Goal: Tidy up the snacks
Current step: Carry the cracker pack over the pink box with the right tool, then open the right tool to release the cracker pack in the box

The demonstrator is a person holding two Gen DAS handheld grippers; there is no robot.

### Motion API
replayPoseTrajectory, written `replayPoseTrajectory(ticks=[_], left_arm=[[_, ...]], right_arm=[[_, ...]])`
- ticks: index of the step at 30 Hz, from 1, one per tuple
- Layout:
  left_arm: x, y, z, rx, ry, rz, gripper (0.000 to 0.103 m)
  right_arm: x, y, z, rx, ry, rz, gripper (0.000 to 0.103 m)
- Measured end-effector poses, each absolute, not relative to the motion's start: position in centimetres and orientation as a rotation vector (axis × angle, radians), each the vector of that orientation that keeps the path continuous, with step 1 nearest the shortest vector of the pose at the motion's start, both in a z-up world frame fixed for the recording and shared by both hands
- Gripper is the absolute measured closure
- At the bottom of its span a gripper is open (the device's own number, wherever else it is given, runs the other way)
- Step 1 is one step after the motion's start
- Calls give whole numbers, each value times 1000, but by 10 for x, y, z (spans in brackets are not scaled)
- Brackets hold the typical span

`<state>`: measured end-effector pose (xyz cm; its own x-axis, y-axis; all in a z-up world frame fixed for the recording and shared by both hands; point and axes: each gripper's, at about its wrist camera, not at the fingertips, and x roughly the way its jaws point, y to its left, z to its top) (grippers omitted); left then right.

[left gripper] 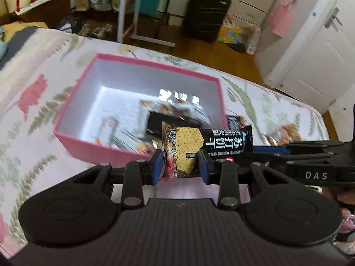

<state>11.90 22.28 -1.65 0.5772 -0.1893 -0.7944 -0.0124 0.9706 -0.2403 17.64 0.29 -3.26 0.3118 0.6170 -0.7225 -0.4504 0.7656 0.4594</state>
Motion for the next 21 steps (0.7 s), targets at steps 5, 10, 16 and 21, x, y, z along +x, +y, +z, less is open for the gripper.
replayPoseTrajectory(ticks=[5, 10, 16, 21], left_arm=[[146, 243, -29, -211, 967, -52, 68], [171, 255, -57, -182, 1010, -17, 65], [185, 256, -85, -161, 1070, -22, 64], [183, 242, -87, -114, 1054, 10, 52]], right_arm=[[202, 29, -49, 214, 1081, 701, 69], [225, 51, -77, 217, 1153, 675, 69], [228, 57, -95, 186, 1185, 645, 69], [225, 53, -89, 166, 1171, 632, 69]])
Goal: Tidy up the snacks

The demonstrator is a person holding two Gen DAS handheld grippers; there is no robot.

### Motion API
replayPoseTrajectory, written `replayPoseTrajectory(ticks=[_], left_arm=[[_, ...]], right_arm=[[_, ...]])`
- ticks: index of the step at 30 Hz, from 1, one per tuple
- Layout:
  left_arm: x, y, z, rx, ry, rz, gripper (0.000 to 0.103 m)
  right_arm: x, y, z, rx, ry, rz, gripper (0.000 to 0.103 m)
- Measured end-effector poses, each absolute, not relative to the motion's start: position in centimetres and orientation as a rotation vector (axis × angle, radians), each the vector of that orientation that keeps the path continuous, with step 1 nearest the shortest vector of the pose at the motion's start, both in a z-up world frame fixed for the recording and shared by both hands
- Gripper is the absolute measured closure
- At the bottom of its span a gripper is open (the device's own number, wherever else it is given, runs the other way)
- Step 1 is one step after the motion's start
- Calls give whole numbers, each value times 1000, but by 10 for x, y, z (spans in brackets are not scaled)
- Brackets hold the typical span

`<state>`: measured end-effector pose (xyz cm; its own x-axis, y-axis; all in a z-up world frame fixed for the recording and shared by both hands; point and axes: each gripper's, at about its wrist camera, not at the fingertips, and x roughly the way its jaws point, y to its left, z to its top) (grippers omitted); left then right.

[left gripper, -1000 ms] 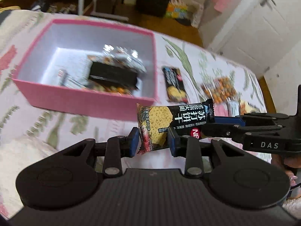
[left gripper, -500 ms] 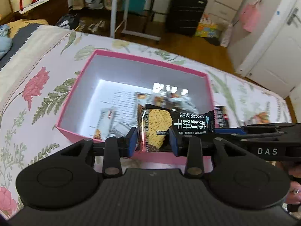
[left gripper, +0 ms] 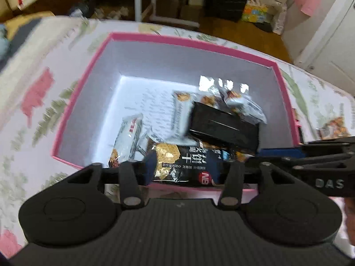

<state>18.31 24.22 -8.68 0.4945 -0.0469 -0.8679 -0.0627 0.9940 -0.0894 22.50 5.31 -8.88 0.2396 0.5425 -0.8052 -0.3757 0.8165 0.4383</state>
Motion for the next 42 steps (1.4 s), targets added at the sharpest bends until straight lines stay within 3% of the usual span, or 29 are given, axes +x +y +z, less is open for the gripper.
replayPoseTrajectory(ticks=[13, 24, 35, 42], left_arm=[[138, 226, -32, -113, 986, -64, 52], [111, 161, 11, -77, 978, -235, 52], [121, 65, 5, -66, 1002, -438, 52], [157, 10, -12, -126, 1010, -509, 53]], right_arm=[[163, 0, -30, 93, 956, 633, 59], [129, -91, -4, 92, 872, 542, 53], [132, -202, -1, 54, 783, 390, 50], [164, -234, 20, -139, 899, 413, 49]])
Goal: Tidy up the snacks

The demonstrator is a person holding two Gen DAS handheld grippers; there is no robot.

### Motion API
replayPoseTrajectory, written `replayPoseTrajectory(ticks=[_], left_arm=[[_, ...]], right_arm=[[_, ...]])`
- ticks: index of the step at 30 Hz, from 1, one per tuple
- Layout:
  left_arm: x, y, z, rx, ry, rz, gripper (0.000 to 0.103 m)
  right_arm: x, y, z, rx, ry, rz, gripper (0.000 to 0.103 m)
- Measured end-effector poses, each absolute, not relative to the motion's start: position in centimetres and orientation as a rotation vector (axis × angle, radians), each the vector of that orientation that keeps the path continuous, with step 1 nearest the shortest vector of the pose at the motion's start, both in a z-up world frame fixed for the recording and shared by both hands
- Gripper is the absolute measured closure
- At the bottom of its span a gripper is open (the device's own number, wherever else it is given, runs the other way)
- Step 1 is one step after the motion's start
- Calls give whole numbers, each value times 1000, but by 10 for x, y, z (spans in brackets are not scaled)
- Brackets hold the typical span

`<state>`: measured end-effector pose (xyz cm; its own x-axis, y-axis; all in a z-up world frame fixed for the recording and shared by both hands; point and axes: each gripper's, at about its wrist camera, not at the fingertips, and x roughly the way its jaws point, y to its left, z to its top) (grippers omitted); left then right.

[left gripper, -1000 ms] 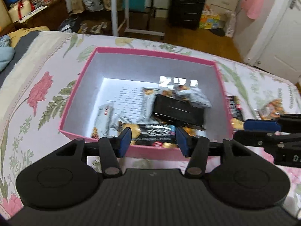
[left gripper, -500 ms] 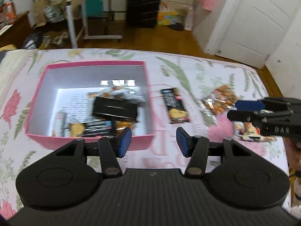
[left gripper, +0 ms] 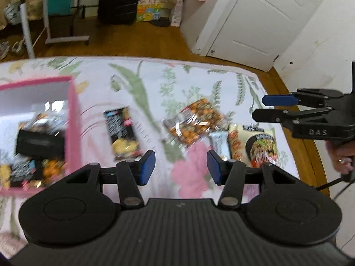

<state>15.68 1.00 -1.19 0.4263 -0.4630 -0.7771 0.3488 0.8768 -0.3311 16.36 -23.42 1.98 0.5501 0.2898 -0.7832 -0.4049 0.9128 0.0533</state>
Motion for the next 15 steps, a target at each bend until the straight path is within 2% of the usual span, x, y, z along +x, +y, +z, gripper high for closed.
replayPoseTrajectory(ticks=[6, 10, 15], left_arm=[[192, -28, -54, -219, 1039, -469, 54], [212, -37, -93, -229, 1049, -388, 55], [227, -40, -140, -249, 1098, -349, 55]], right_arm=[[198, -260, -8, -168, 939, 395, 46], [222, -273, -41, -115, 957, 446, 28], [248, -290, -82, -24, 1021, 449, 28]])
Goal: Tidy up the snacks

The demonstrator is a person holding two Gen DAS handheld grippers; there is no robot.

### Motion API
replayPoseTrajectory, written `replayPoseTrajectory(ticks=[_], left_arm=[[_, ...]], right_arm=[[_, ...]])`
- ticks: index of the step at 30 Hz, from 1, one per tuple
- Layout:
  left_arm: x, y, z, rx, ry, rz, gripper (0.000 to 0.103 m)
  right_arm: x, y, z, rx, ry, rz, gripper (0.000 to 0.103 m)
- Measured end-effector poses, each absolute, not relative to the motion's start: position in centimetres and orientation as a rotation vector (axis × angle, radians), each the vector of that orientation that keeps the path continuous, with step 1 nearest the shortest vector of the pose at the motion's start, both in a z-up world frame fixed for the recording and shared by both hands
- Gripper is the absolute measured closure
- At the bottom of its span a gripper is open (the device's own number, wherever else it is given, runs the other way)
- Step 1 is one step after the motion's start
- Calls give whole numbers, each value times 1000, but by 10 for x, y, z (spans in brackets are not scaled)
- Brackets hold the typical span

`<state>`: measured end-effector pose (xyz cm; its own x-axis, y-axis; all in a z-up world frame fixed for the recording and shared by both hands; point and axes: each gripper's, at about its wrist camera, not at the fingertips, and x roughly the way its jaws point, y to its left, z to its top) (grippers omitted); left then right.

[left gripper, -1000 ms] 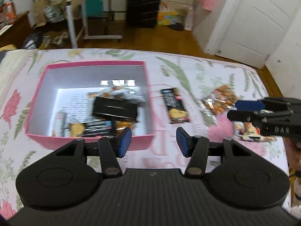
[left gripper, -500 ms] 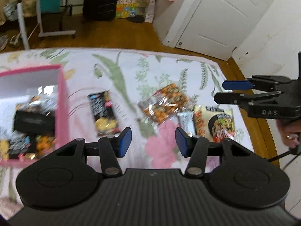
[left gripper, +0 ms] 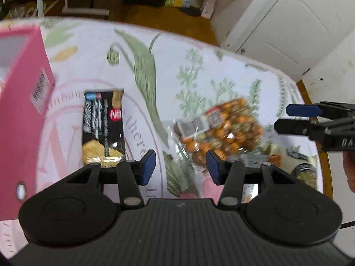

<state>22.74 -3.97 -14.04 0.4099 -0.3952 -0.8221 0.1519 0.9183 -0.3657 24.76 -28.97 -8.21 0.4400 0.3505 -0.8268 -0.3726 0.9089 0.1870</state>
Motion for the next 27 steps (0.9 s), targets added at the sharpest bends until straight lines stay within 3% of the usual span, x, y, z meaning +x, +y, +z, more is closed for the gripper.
replayPoseTrajectory(ticks=[5, 9, 12, 15, 17, 19, 21, 27], left_arm=[[234, -39, -174, -293, 1139, -368, 55], [230, -44, -176, -279, 1097, -411, 55], [230, -49, -178, -288, 1084, -428, 55], [234, -51, -178, -299, 1074, -425, 62], [239, -51, -179, -330, 1073, -441, 66], [240, -49, -182, -360, 1072, -457, 66], [239, -50, -184, -359, 1066, -452, 66], [236, -58, -182, -331, 1056, -442, 66]], right_arm=[[265, -313, -110, 59, 1042, 411, 26], [281, -331, -133, 146, 1111, 383, 17], [289, -340, -149, 265, 1178, 394, 17], [287, -334, -153, 301, 1175, 430, 16], [286, -324, -151, 253, 1169, 452, 19], [287, -311, -148, 184, 1177, 486, 34], [287, -300, -147, 99, 1195, 480, 43], [284, -288, -143, 51, 1203, 462, 52]])
